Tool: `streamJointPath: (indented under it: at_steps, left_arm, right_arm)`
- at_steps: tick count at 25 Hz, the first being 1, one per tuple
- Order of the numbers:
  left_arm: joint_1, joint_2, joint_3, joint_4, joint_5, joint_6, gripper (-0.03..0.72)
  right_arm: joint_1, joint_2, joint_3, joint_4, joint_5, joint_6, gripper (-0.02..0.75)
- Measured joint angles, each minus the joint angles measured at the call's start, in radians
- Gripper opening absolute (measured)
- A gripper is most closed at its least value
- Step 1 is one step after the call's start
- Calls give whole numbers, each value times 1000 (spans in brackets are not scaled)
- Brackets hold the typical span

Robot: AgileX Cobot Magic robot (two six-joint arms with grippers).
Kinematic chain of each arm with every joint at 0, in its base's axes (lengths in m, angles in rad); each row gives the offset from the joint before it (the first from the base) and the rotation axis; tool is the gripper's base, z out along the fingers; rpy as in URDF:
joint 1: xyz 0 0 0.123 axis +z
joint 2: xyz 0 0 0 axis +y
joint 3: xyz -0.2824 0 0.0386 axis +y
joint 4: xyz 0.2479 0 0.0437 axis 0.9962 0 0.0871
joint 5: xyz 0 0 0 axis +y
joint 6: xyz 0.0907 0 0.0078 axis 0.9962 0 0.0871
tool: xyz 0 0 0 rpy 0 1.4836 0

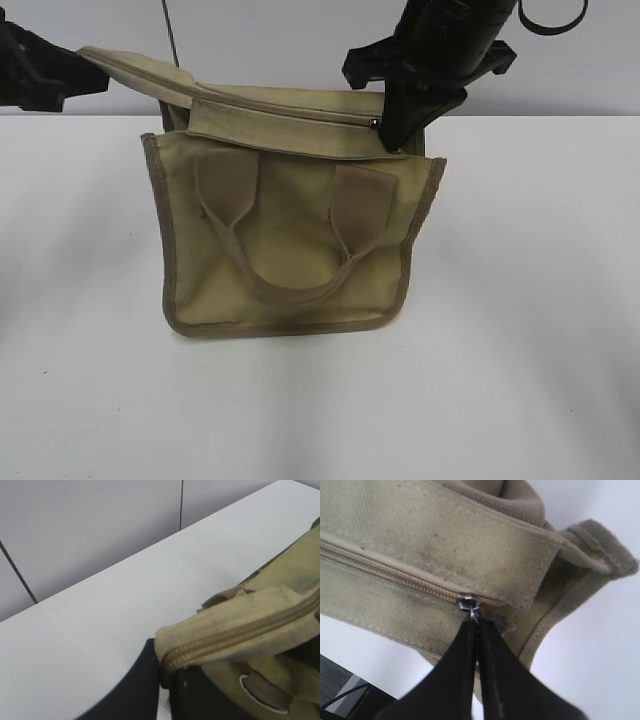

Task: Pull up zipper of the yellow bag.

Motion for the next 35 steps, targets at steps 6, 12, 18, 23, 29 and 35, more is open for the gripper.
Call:
streamJointPath:
  at_steps: [6, 12, 18, 23, 29, 35]
  left_arm:
    - [4, 0, 1, 0, 10, 0, 38]
    - [5, 1, 55, -4, 30, -3, 436]
    - [5, 3, 147, -5, 157, -159, 491]
    - [-28, -60, 162, -6, 334, -254, 464]
    - [-132, -171, 165, -11, 561, -262, 461]
    - [-240, -184, 236, -136, 776, -146, 461]
  right_arm:
    - [-7, 0, 0, -3, 3, -3, 128]
    - [-12, -2, -24, -11, 13, -28, 600]
    - [-12, -76, -62, -15, 14, -40, 605]
    - [-12, -164, -62, -56, 16, -47, 590]
    - [-12, -297, -13, -78, 16, -47, 586]
    - [-12, -537, 301, -94, -47, -49, 586]
